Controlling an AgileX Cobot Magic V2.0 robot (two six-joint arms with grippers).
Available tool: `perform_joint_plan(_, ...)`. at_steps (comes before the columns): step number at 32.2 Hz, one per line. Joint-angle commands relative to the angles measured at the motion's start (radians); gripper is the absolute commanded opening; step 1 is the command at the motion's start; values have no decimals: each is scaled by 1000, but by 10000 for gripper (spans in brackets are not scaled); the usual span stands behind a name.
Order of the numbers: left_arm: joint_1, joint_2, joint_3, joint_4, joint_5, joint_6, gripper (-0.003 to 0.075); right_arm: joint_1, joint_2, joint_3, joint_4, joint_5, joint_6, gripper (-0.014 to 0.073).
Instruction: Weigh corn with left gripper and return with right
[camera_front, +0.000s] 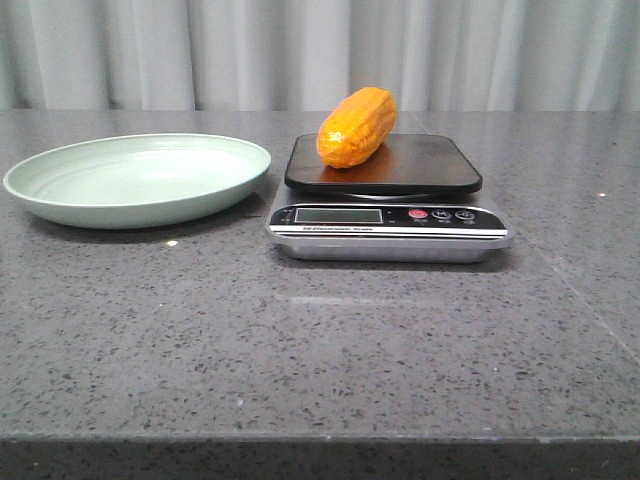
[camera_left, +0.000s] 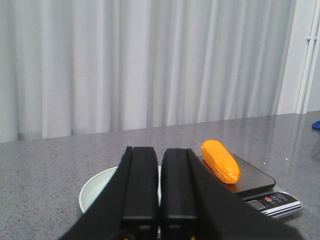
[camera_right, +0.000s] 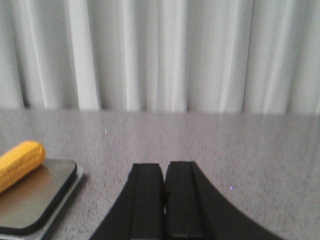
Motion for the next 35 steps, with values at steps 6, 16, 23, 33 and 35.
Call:
perform_joint_plan(6,3,17,-13,6,-98,0,127,-4,196,-81,11,-68,3,152)
perform_joint_plan(16,3,17,-13,6,-108,0,127,116,297,-164,28,23,-12,330)
perform_joint_plan(23,3,17,-13,6,-108,0,127,339,442,-303,29,117,-12,532)
perform_joint_plan(33,3,17,-13,6,-106,0,127,531,788,-628,30,243,45,531)
perform_joint_plan(35,3,17,-13,6,-106,0,127,531,848,-724,29,315,105,531)
